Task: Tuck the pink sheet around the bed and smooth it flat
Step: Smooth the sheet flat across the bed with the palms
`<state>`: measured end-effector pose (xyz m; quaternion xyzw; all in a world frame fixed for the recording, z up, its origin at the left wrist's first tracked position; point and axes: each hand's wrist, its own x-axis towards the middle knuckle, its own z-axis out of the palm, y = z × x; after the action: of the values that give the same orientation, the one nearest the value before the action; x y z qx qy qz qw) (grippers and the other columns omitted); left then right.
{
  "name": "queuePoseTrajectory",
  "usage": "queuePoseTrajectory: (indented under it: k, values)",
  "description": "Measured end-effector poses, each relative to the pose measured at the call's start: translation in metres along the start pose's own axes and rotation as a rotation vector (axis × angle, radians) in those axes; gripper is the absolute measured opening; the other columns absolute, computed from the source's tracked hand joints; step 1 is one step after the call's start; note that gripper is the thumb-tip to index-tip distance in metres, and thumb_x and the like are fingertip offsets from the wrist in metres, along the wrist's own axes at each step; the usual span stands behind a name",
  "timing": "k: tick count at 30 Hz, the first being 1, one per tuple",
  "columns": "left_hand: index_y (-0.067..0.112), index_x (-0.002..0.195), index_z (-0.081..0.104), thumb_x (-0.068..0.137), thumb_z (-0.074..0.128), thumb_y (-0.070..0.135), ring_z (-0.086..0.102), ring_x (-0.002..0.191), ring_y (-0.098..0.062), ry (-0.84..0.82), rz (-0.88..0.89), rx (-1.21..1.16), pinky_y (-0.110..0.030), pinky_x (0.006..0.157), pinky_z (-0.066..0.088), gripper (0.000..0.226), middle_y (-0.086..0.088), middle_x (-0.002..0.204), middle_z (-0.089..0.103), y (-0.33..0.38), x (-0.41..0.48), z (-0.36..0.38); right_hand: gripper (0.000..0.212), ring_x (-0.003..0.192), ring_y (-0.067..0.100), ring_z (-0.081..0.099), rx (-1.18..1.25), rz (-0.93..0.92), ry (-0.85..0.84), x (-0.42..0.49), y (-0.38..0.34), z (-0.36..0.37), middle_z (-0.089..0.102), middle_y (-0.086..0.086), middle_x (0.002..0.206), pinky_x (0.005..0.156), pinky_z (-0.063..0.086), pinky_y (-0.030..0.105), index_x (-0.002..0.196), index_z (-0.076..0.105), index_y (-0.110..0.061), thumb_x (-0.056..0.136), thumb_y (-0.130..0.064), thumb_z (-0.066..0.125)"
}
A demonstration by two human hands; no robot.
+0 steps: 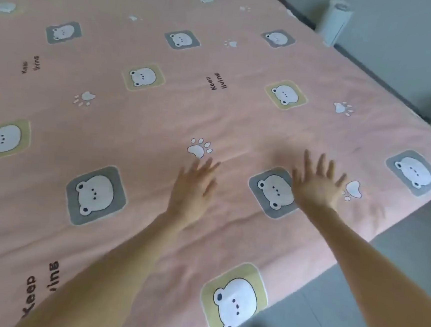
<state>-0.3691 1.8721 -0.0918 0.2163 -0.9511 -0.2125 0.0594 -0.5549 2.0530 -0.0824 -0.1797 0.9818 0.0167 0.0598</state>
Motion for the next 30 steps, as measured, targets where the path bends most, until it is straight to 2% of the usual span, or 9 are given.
queuePoseTrajectory:
  k: [4,8,11,15,20,22,25,28,30]
  values:
    - [0.021,0.144,0.032,0.096,0.035,0.029,0.028,0.136,-0.034,0.075,-0.282,0.28,-0.048,0.105,0.028,0.048,-0.007,0.152,0.029,-0.039,0.066,-0.015,0.056,0.147,0.028,0.002,-0.037,-0.528,0.08,0.012,-0.095,0.009,0.002,0.007,0.16,0.112,-0.008,0.057,0.15,0.003,-0.03,0.099,-0.042,0.023]
    - [0.022,0.148,0.017,0.093,0.021,0.048,0.002,0.14,-0.048,-0.035,-0.652,0.185,-0.062,0.111,0.007,0.061,-0.021,0.156,0.004,-0.045,0.089,0.023,0.054,0.147,0.018,-0.003,-0.092,-0.796,-0.035,0.051,-0.092,0.038,-0.002,-0.001,0.16,0.113,-0.011,0.056,0.149,0.002,-0.037,0.098,-0.05,0.015]
    - [0.035,0.148,0.001,0.09,0.012,0.06,-0.01,0.14,-0.047,-0.027,-0.644,0.248,-0.066,0.108,-0.003,0.064,-0.013,0.158,-0.008,-0.011,0.135,0.062,0.059,0.147,0.013,-0.003,-0.091,-0.523,0.073,0.125,0.025,0.052,-0.001,-0.003,0.16,0.116,-0.009,0.051,0.149,0.001,-0.037,0.094,-0.056,0.003]
    - [0.04,0.146,-0.006,0.092,0.009,0.057,-0.014,0.141,-0.043,-0.032,-0.3,0.32,-0.064,0.11,-0.007,0.059,-0.005,0.158,-0.01,0.125,0.215,0.138,0.067,0.146,0.017,0.01,-0.066,-0.068,0.161,0.199,0.223,0.046,0.013,-0.001,0.159,0.116,0.001,0.05,0.15,0.015,-0.033,0.09,-0.059,0.001]
    - [0.027,0.145,0.03,0.1,0.031,0.032,0.008,0.146,-0.026,-0.268,0.239,-0.199,-0.053,0.117,0.006,0.045,0.002,0.157,0.018,0.297,0.237,0.187,0.059,0.146,0.03,0.003,0.187,0.351,0.059,0.233,0.273,0.016,0.004,0.013,0.159,0.113,-0.001,0.06,0.15,0.01,-0.029,0.095,-0.049,0.015]
    - [0.017,0.137,0.046,0.098,0.043,0.016,0.026,0.142,-0.017,-0.073,0.057,-0.587,-0.039,0.118,0.019,0.04,-0.001,0.15,0.036,0.285,0.258,0.158,0.057,0.143,0.04,0.01,0.195,0.223,0.172,0.241,0.239,-0.003,0.011,0.021,0.156,0.114,0.003,0.059,0.151,0.015,-0.025,0.098,-0.041,0.025]
    - [0.019,0.138,0.043,0.096,0.045,0.018,0.037,0.135,-0.026,0.222,-0.32,-0.324,-0.042,0.108,0.034,0.042,-0.006,0.147,0.04,0.213,0.299,0.108,0.054,0.143,0.038,0.015,0.134,-0.304,0.258,0.248,0.155,-0.014,0.019,0.017,0.155,0.114,0.001,0.055,0.148,0.024,-0.026,0.096,-0.037,0.032]
    - [0.02,0.144,0.026,0.097,0.034,0.032,0.029,0.13,-0.042,0.095,-0.661,0.116,-0.056,0.102,0.026,0.049,-0.019,0.146,0.029,0.15,0.321,0.088,0.053,0.146,0.027,0.003,-0.042,-0.705,0.01,0.25,0.11,0.002,0.009,0.006,0.159,0.113,-0.007,0.054,0.149,0.017,-0.031,0.098,-0.042,0.027]
    - [0.028,0.148,0.011,0.096,0.024,0.046,0.009,0.138,-0.047,-0.032,-0.757,0.166,-0.065,0.107,0.009,0.056,-0.021,0.154,0.009,0.148,0.333,0.11,0.054,0.147,0.022,-0.002,-0.137,-0.712,0.029,0.282,0.142,0.012,0.001,0.0,0.16,0.113,-0.01,0.054,0.149,0.01,-0.036,0.097,-0.052,0.015]
